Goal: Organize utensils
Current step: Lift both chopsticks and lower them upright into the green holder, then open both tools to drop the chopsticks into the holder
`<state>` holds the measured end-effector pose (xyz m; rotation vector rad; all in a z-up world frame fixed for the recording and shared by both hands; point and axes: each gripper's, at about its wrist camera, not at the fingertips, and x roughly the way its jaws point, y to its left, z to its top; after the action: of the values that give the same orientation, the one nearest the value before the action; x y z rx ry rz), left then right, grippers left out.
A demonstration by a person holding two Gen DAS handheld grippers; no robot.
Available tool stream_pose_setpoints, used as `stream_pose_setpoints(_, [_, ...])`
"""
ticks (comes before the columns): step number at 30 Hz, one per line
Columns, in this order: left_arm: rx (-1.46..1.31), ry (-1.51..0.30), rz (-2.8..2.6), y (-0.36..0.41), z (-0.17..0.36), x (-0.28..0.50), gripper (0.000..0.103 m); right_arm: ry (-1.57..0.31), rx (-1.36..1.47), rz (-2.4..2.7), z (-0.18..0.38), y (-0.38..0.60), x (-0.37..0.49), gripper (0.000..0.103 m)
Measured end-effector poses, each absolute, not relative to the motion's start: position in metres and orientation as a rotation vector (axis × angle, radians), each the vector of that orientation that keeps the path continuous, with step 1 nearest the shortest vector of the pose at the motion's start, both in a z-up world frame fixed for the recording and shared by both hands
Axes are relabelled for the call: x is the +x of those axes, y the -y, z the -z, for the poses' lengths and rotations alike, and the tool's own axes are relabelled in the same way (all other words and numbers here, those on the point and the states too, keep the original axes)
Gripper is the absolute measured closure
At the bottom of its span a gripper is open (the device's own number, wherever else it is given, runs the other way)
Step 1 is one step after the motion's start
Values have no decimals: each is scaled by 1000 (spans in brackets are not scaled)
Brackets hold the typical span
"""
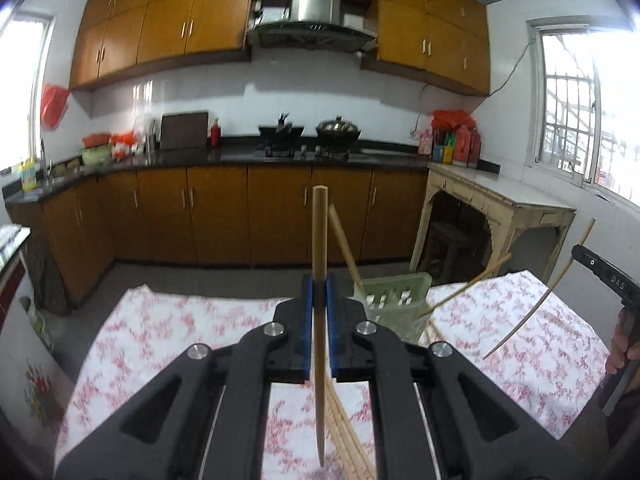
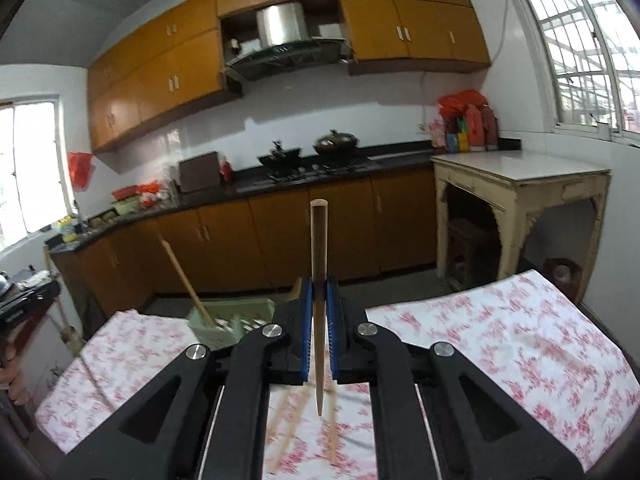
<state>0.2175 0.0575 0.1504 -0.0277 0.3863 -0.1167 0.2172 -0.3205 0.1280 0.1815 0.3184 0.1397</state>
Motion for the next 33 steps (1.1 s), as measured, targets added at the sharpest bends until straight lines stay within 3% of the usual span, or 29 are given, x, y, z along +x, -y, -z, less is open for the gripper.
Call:
stream_pose_setpoints(16, [-131,-83,63,3,-218,277,96,-157,136,-203,-172,257,273,96])
stream_pose_setpoints(33, [-221,-127,12,2,-163,342,96,-295,169,-230,-128,237,316,95])
